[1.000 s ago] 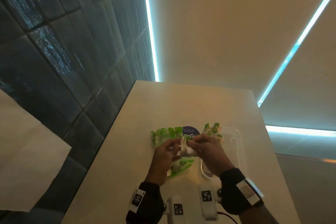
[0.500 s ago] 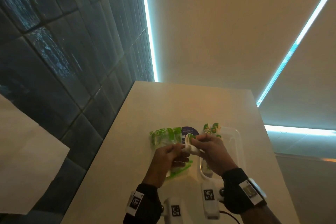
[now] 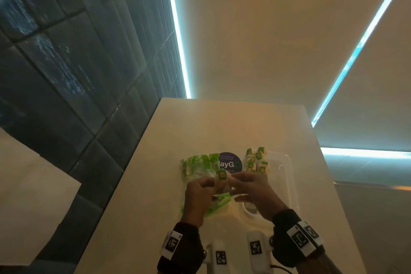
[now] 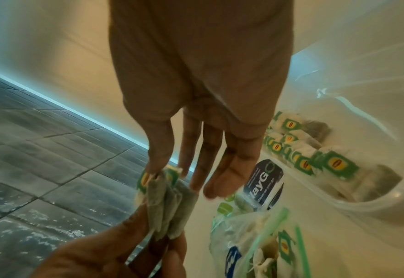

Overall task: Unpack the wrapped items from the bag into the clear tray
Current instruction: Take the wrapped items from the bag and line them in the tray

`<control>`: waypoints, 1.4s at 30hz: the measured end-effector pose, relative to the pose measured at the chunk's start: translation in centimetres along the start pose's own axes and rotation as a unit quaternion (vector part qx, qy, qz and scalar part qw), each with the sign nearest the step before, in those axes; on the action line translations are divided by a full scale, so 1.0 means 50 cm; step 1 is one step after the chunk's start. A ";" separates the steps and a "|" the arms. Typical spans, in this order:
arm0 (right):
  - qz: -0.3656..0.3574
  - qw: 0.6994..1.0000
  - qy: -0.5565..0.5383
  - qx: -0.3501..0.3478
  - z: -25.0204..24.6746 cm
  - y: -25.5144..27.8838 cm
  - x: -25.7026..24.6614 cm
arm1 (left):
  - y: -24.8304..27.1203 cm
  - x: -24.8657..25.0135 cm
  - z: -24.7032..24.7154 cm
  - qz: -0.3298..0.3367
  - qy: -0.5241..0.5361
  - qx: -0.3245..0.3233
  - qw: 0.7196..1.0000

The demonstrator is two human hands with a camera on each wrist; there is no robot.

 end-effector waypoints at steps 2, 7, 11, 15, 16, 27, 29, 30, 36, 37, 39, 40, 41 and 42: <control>0.013 1.000 0.002 -0.015 -0.010 0.001 0.010 | -0.004 -0.004 0.007 -0.007 -0.007 0.009 1.000; 0.015 0.999 -0.031 0.037 -0.039 -0.004 0.023 | -0.014 -0.021 0.044 -0.034 -0.027 -0.032 0.999; 0.016 0.995 -0.064 0.081 -0.082 -0.008 0.034 | -0.023 -0.029 0.065 -0.043 -0.047 -0.095 0.993; 0.020 0.977 -0.081 0.196 -0.183 -0.040 0.052 | -0.028 -0.068 0.027 -0.050 -0.177 -0.110 0.977; 0.032 0.969 -0.072 0.235 -0.209 -0.054 0.059 | -0.027 -0.083 0.009 -0.047 -0.233 -0.106 0.966; 0.133 0.933 0.068 0.326 -0.272 -0.183 0.147 | -0.004 -0.212 -0.046 -0.034 -0.453 -0.195 0.870; 0.131 0.932 0.067 0.332 -0.272 -0.194 0.143 | -0.004 -0.222 -0.043 -0.028 -0.454 -0.194 0.869; 0.128 0.931 0.069 0.334 -0.273 -0.200 0.142 | -0.004 -0.226 -0.043 -0.031 -0.458 -0.188 0.868; 0.108 0.933 0.080 0.334 -0.277 -0.225 0.158 | -0.004 -0.223 -0.044 0.025 -0.546 -0.111 0.830; 0.105 0.931 0.093 0.336 -0.276 -0.225 0.162 | -0.002 -0.219 -0.043 0.041 -0.560 -0.100 0.821; 0.091 0.931 0.121 0.332 -0.270 -0.223 0.171 | 0.002 -0.216 -0.039 0.059 -0.570 -0.091 0.814; 0.084 0.932 0.135 0.325 -0.264 -0.220 0.174 | 0.005 -0.218 -0.036 0.065 -0.572 -0.097 0.812; 0.077 0.934 0.147 0.315 -0.257 -0.217 0.176 | 0.007 -0.221 -0.033 0.067 -0.570 -0.103 0.812; 0.074 0.937 0.156 0.305 -0.250 -0.212 0.177 | 0.008 -0.225 -0.031 0.067 -0.566 -0.111 0.814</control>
Point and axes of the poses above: each hand's wrist, its own y-axis away from the middle knuckle, its own z-axis out of the palm, x = y × z, the point moved 2 cm from there along -y, towards the middle knuckle, and after that the axes turned 9 degrees about z, right-handed, at the moved point
